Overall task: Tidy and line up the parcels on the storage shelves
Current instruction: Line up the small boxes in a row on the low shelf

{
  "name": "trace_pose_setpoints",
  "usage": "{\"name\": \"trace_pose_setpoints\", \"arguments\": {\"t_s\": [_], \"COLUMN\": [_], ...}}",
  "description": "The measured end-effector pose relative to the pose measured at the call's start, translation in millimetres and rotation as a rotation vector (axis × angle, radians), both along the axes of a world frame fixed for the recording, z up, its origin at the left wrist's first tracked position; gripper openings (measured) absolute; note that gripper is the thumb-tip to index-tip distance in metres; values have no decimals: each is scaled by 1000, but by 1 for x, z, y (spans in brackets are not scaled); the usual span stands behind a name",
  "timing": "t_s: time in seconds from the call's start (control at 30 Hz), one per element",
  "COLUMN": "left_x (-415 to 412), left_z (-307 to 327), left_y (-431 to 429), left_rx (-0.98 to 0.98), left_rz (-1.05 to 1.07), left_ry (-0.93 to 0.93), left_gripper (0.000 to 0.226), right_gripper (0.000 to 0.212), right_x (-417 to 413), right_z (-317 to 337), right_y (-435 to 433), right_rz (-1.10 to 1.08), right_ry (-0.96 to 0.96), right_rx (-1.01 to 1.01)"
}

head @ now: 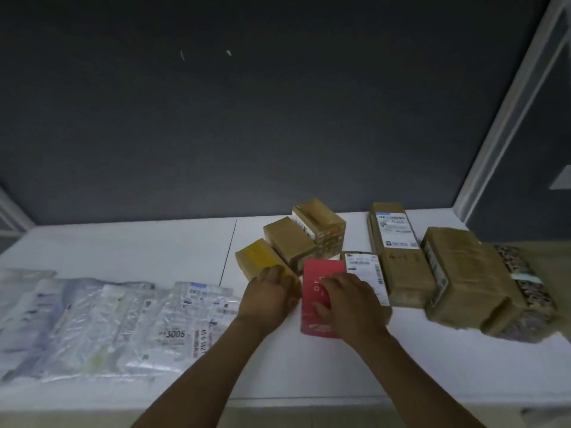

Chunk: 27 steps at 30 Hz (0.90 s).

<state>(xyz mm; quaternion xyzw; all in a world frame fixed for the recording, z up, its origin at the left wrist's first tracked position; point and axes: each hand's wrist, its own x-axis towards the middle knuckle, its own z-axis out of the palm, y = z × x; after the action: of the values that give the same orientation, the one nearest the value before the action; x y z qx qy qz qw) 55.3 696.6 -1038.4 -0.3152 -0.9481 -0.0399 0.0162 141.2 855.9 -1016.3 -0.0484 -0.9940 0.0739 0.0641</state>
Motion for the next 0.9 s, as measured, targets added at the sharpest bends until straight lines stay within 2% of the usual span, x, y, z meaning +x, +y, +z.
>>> {"name": "trace_pose_setpoints", "arguments": {"t_s": [0.1, 0.27, 0.43, 0.63, 0.73, 0.83, 0.9], "left_x": [1, 5, 3, 30, 43, 45, 47], "left_z": [-8, -13, -24, -23, -14, -18, -25], "left_y": [19, 11, -8, -32, -21, 0, 10], "left_rx": [-8, -73, -2, 221, 376, 275, 265], "left_rz": [77, 191, 83, -4, 168, 397, 558], "left_ry": [24, -164, -132, -183, -102, -39, -137], "left_gripper": [48, 59, 55, 48, 46, 71, 83], "right_gripper": [62, 64, 62, 63, 63, 60, 56], "right_x": [7, 20, 26, 22, 21, 24, 27], "right_z": [-4, -26, -36, -43, -41, -46, -47], "right_y": [15, 27, 30, 38, 38, 32, 30], "right_rz": [93, 154, 134, 35, 58, 115, 115], "right_ry": [-3, 80, 195, 113, 143, 180, 167], "right_rx": [-43, -40, -20, 96, 101, 123, 91]}}
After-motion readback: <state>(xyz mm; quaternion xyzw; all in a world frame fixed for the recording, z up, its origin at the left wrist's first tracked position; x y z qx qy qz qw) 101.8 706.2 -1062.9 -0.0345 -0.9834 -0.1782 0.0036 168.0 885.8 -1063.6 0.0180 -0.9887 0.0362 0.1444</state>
